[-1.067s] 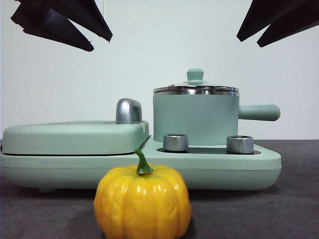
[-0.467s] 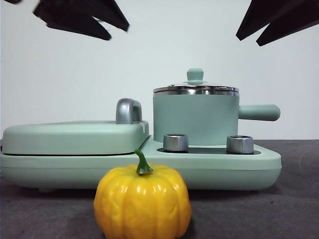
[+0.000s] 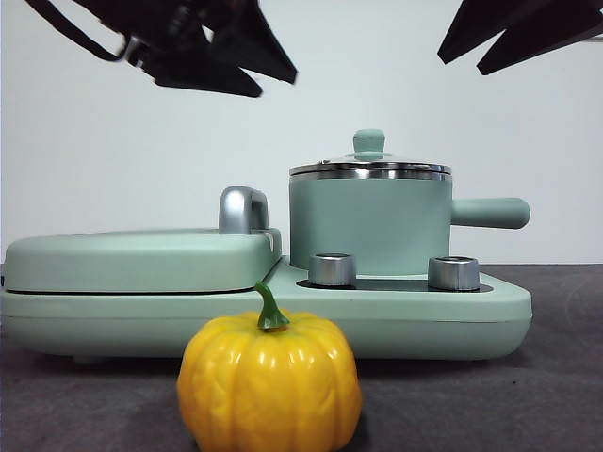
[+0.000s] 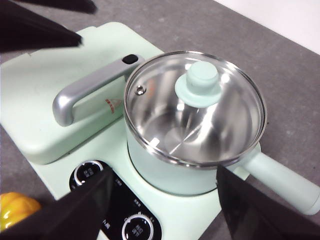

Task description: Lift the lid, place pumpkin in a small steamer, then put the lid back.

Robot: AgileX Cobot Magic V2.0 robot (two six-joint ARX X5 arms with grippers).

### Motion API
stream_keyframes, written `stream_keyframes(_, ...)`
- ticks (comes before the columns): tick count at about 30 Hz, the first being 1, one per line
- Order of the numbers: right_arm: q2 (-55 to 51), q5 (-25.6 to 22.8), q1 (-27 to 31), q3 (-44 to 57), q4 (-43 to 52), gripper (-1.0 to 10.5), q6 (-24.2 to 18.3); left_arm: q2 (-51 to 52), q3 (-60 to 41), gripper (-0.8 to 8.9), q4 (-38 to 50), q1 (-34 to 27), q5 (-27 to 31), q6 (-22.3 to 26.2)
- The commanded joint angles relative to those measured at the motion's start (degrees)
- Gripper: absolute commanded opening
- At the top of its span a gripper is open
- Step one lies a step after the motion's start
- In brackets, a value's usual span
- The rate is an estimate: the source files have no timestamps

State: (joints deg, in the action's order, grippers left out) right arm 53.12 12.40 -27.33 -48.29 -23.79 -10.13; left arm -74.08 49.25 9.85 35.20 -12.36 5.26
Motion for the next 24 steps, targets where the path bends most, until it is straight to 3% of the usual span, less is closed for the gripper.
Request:
stream_keyframes(1, 0.4, 0.3, -0.4, -1.1, 0.9, 3.3, 0.9, -2.9, 1.9, 2.80, 2.4, 1.0, -0.2, -0.9)
stream_keyframes(24, 0.3, 0.2, -0.4, -1.1, 1.7, 3.3, 2.4, -23.8, 20.0, 2.80, 3.1, 3.9, -0.3, -1.9)
